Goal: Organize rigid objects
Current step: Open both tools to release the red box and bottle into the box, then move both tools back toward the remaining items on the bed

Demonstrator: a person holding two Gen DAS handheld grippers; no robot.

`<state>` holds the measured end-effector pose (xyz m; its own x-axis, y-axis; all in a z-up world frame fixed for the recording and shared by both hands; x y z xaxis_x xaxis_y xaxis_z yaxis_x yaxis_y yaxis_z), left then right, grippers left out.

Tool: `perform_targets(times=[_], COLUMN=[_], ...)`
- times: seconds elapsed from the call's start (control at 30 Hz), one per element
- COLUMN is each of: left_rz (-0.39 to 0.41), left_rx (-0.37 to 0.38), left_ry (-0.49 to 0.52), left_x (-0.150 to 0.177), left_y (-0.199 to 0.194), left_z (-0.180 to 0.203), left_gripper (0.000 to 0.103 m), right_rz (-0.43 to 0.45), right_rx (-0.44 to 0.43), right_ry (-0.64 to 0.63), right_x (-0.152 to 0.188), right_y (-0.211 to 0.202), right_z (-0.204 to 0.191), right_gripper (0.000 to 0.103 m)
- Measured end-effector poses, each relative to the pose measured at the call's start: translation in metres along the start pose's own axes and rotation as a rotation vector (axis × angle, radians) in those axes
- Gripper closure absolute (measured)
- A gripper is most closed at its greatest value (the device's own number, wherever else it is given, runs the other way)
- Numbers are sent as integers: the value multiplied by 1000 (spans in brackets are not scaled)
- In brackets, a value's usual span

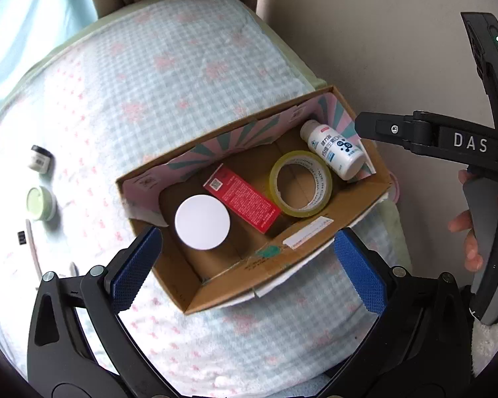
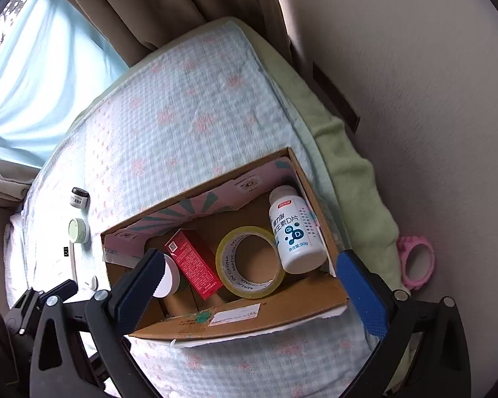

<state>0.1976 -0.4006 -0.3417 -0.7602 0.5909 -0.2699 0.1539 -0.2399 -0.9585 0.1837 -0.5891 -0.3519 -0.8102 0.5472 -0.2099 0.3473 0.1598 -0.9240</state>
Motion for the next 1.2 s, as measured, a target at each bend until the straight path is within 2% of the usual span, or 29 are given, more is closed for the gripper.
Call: perform_targets(times=[0.3, 0.37, 0.5, 0.6, 0.83, 0.97, 1.07, 1.2], left_rz=[99, 123, 153, 195, 213, 213, 219, 216], left_rx=[-52, -92, -219, -252, -317, -336, -326, -352], left_ry=[-82, -103, -122, -151, -199, -228, -243, -210], left_x=[36, 49, 76, 98, 154, 190, 214, 237], left_y=[-74, -92, -125, -150, -194, -213, -223, -226], left_z=[-31, -46, -80, -105, -184, -236, -275, -324], left_gripper=[0, 0, 0, 0, 0, 0, 0, 0], right_rz=[84, 99, 118, 112, 186, 239, 246, 252], right_rx=[-6, -10, -20, -32, -24, 16, 22, 21], right_ry=[-94, -129, -207, -266, -344, -350, -336, -304], right_x=[14, 21, 39, 57, 99, 121, 135, 151], right_y=[-44, -53, -72, -84, -109, -116, -111, -95], right_z=[-42, -57, -89, -116, -185, -227, -261, -302], right_gripper=[0, 0, 0, 0, 0, 0, 0, 0])
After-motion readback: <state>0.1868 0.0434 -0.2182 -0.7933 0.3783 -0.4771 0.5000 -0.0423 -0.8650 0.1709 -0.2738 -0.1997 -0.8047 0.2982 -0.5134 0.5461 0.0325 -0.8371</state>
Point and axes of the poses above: each gripper's, at about its wrist camera, not at the fingertips, and y roughly the way its jaws point, z to its right, x to its underside, the point moved 9 cm from there along y, roughly the way its jaws point, and after that the axes turned 9 degrees about y, right-handed, at the moved point
